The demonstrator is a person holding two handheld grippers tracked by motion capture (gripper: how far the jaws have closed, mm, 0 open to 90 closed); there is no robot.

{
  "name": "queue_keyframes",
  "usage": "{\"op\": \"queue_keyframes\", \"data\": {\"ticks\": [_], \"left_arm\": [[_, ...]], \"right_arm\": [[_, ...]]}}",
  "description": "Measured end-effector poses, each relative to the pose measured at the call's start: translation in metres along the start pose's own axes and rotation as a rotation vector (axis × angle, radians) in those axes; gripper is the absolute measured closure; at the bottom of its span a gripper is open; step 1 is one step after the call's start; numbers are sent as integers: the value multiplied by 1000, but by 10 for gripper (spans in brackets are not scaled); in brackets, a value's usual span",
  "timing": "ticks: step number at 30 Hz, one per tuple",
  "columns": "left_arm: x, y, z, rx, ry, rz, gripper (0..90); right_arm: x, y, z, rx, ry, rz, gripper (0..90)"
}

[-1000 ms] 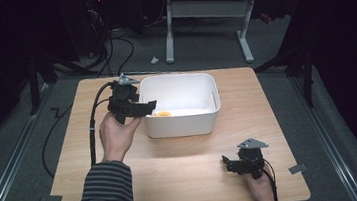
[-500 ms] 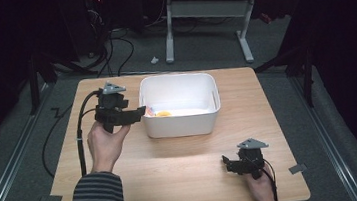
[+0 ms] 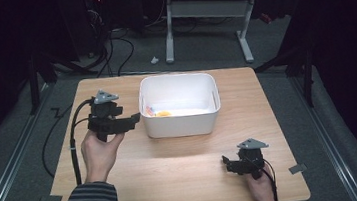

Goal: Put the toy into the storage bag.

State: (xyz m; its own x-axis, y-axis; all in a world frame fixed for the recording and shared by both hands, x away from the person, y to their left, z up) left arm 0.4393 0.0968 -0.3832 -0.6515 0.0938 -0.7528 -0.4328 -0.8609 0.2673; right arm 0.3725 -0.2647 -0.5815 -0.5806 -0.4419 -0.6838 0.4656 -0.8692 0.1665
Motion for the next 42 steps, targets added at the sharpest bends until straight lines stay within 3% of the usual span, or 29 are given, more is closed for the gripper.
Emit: {"op": "queue_keyframes", "data": {"ticks": [10, 14, 22, 28, 42], "left_arm": [[12, -11, 10, -9, 14, 23, 347], [19, -16, 12, -38, 21, 21, 343], [30, -23, 16, -52, 20, 31, 340], [38, -27, 19, -19, 29, 71, 339], [65, -39, 15, -35, 15, 102, 331]], "right_arm": [[0, -1, 0, -4, 1, 4, 148], [0, -1, 0, -6, 2, 7, 148], [0, -1, 0, -8, 3, 7, 148], [0, -1, 0, -8, 3, 8, 148], [0, -2, 0, -10, 3, 10, 147]]}}
Point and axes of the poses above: each handheld gripper's, and its own axes: z roughly backward along the jaws, x roughly out of its underside, y roughly to its right, the point moved 7 cm from there along -z, roughly forward along the jaws, and after that the axes turned 12 degrees about z, right-handed, at the moved point
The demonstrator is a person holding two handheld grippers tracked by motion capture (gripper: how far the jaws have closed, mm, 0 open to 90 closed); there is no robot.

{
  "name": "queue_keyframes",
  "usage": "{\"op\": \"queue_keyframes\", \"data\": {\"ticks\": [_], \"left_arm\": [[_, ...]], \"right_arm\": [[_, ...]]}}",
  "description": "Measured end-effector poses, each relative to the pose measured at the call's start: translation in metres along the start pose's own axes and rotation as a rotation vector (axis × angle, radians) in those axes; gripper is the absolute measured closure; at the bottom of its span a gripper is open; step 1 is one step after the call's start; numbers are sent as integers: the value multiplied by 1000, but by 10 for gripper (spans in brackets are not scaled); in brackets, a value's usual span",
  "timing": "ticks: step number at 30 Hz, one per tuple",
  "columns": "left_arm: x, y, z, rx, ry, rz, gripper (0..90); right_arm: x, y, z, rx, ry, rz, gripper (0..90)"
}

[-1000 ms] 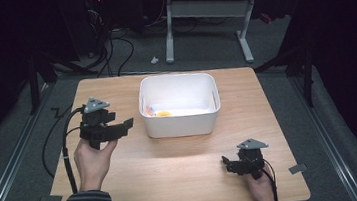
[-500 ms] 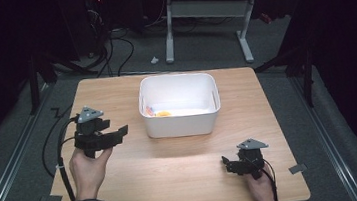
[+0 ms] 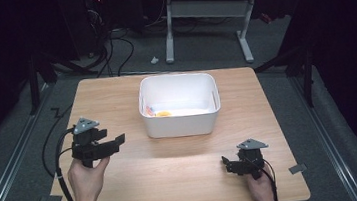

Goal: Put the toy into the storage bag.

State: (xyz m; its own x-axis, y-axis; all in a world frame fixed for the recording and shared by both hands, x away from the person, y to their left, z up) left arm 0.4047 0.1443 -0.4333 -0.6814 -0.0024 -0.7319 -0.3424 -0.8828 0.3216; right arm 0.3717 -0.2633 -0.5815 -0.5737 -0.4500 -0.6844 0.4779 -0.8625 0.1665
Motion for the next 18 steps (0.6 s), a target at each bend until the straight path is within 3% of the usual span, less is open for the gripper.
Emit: {"op": "queue_keyframes", "data": {"ticks": [11, 18], "left_arm": [[22, -11, -8, -30, -24, 9, 318], [34, -16, -15, -24, -29, 36, 309]], "right_arm": [[0, 0, 0, 0, 0, -1, 147], [0, 0, 0, 0, 0, 0, 147]]}}
Point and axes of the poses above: each handheld gripper's, and its own axes: z roughly backward along the jaws, x roughly out of its underside, y roughly to its right, the point moved 7 cm from there along -z, roughly forward along the jaws, and after that the axes turned 12 degrees about z, right-handed, at the moved point
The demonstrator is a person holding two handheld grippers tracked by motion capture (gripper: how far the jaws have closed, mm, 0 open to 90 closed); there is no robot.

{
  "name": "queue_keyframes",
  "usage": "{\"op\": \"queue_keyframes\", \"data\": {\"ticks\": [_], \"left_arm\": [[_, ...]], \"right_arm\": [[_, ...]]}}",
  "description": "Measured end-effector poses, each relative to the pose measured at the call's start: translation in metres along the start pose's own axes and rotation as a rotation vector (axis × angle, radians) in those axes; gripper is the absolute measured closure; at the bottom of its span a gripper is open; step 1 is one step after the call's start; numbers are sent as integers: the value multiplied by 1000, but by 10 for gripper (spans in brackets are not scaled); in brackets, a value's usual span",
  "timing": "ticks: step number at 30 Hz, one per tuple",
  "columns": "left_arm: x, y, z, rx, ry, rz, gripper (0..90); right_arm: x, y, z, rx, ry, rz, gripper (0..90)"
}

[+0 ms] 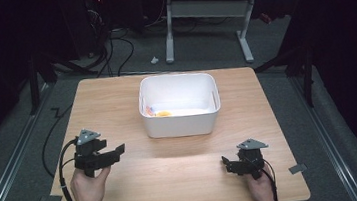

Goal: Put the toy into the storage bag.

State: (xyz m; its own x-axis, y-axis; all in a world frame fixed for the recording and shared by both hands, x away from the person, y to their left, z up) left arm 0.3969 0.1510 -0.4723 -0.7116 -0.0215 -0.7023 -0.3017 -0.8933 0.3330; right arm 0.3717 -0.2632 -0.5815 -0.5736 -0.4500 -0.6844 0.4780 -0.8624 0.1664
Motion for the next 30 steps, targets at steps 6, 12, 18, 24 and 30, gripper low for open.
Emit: {"op": "queue_keyframes", "data": {"ticks": [6, 12, 18, 24, 30], "left_arm": [[11, -4, -8, -2, -18, 2, 307], [19, -5, -13, 11, -24, 13, 305], [30, -9, -19, 7, -34, 25, 300], [39, -12, -25, 2, -46, 30, 298], [49, -15, -32, 0, -56, 45, 296]], "right_arm": [[0, 0, 0, 0, -1, -2, 147], [0, 0, 0, 0, -1, -2, 146], [0, 0, 0, 0, -1, -2, 146], [0, -1, 0, -3, -2, -1, 145], [-1, -1, 0, -5, 2, 6, 144]]}}
Point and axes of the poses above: each handheld gripper's, and its own axes: z roughly backward along the jaws, x roughly out of its underside, y roughly to its right, the point moved 7 cm from there along -z, roughly forward along the jaws, and after that the axes turned 12 degrees about z, right-handed, at the moved point
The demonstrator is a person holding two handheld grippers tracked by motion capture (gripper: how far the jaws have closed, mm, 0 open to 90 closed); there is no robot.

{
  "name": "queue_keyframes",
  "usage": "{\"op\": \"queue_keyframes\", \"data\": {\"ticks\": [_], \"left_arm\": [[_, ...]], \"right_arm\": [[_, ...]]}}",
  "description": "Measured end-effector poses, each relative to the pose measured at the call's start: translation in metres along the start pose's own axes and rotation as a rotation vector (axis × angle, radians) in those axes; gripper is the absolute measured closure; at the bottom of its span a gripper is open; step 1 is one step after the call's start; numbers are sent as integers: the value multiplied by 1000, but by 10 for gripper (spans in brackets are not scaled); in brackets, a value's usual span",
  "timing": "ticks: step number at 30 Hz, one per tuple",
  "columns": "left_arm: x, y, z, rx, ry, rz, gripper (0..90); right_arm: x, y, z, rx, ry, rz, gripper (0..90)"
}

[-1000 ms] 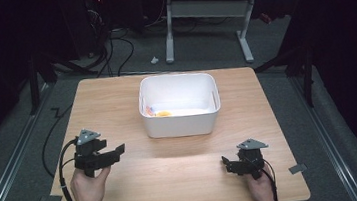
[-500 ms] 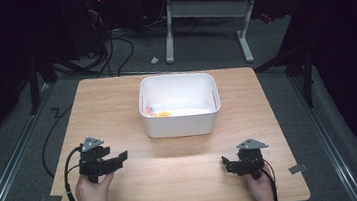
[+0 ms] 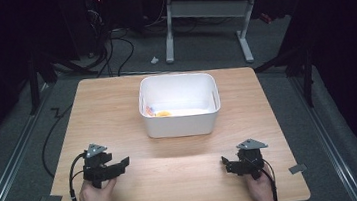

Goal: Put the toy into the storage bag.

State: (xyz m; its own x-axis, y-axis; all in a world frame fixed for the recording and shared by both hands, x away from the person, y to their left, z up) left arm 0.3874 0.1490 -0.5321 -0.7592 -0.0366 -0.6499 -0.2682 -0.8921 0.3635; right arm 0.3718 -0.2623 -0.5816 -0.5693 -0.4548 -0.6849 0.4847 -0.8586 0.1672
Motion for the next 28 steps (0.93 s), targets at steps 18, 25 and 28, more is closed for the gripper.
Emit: {"op": "queue_keyframes", "data": {"ticks": [18, 25, 28], "left_arm": [[30, -10, -36, -127, 25, -47, 290], [33, -6, -41, -174, 63, -106, 247], [34, -6, -41, -173, 60, -110, 235]], "right_arm": [[0, 0, 0, 0, -1, -2, 144], [0, -1, 0, -1, -1, 0, 144], [0, -1, 0, -3, -1, 1, 144]]}}
Point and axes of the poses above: each handheld gripper's, and its own axes: z roughly backward along the jaws, x roughly out of its underside, y roughly to its right, the point moved 7 cm from there along -z, roughly forward along the jaws, and after that the axes turned 12 degrees about z, right-handed, at the moved point
